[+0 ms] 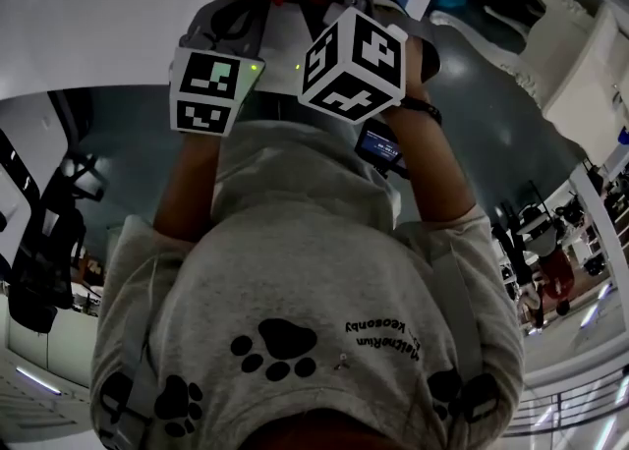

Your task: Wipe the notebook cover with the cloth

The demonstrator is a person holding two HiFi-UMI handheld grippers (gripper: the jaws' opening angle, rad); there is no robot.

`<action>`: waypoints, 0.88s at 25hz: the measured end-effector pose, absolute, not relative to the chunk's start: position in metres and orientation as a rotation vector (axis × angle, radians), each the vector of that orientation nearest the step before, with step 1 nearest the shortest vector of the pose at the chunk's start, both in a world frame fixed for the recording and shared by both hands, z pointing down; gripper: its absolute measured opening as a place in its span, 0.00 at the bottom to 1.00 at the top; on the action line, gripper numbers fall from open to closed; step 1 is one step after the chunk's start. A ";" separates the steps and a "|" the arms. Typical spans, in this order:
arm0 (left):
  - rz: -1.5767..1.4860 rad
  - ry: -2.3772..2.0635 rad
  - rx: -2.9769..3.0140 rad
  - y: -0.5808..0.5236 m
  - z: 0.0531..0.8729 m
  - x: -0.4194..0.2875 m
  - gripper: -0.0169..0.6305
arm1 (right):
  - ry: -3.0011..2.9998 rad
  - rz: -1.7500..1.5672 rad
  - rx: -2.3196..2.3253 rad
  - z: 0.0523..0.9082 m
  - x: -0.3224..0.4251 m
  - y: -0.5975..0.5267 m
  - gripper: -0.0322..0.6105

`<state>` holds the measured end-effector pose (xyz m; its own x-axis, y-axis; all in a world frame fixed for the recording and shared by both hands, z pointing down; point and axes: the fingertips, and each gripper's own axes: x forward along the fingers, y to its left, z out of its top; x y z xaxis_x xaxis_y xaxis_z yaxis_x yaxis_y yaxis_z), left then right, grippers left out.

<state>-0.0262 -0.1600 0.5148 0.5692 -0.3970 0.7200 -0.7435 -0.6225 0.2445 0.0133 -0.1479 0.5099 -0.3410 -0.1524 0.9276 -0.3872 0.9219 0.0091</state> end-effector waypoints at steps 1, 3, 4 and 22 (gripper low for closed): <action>0.856 -0.912 2.270 -0.160 0.515 -0.026 0.02 | -1.915 0.264 0.405 0.510 0.022 -0.146 0.12; 0.859 -0.913 2.273 -0.160 0.514 -0.026 0.02 | -1.900 0.285 0.431 0.510 0.039 -0.142 0.12; 0.860 -0.912 2.275 -0.160 0.514 -0.026 0.02 | -1.893 0.296 0.443 0.509 0.047 -0.140 0.12; 0.894 -0.903 2.285 -0.159 0.518 -0.022 0.02 | -1.745 0.410 0.616 0.516 0.152 -0.114 0.12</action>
<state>-0.0219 -0.1588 0.5178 0.5597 -0.3905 0.7310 -0.7348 -0.6417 0.2198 0.1520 -0.1138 0.5163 -0.1793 -0.1896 0.9654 -0.5998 0.7988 0.0455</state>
